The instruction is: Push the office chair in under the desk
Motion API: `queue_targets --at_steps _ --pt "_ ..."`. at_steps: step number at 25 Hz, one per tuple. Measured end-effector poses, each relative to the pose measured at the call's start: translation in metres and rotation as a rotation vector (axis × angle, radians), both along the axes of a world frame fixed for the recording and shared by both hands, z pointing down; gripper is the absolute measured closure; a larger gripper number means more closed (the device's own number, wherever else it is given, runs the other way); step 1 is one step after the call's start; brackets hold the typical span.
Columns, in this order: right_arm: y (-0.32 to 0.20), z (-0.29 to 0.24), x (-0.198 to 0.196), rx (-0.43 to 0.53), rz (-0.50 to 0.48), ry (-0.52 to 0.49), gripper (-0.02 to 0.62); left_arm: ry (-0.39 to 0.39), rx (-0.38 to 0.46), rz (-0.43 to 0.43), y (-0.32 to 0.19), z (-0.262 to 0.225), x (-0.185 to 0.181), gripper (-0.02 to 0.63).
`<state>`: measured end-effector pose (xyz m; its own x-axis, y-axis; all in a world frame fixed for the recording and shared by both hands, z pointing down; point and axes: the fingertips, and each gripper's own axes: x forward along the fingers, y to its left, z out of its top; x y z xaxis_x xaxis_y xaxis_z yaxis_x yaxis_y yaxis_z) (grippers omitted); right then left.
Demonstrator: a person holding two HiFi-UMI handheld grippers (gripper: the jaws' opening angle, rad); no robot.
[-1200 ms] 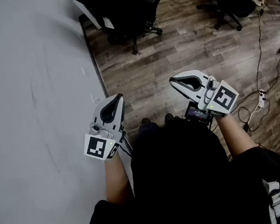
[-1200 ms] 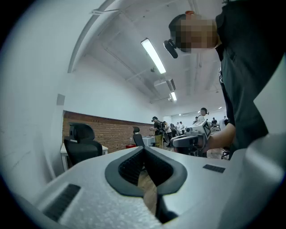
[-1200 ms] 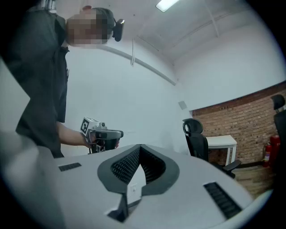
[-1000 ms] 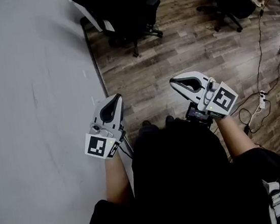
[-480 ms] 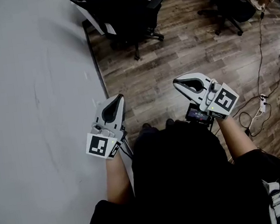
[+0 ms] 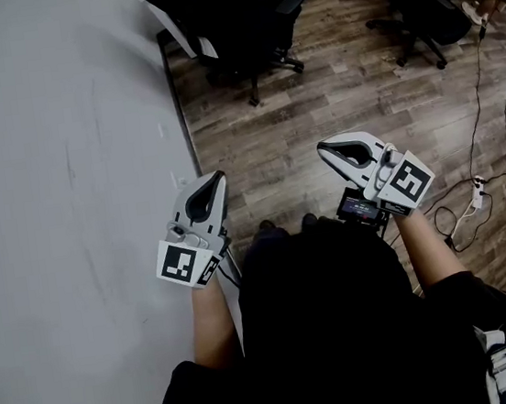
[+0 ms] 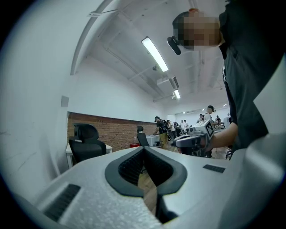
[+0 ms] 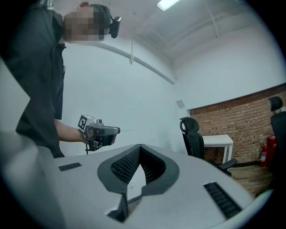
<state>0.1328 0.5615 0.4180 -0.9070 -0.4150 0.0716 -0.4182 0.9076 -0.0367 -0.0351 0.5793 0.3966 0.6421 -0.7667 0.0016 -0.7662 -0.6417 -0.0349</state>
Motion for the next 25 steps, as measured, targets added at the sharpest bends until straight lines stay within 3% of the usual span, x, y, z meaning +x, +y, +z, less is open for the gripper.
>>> queue_targets --at_steps 9,14,25 --pt "0.002 -0.001 -0.004 0.019 -0.02 -0.03 0.589 0.008 -0.028 -0.006 0.005 0.014 -0.001 0.591" --pt "-0.004 0.003 0.004 0.005 0.022 0.007 0.589 0.001 -0.007 0.019 0.001 0.004 0.001 0.591" --pt "-0.009 0.0 -0.015 -0.005 0.004 0.016 0.589 -0.008 -0.041 0.04 -0.013 0.006 -0.011 0.591"
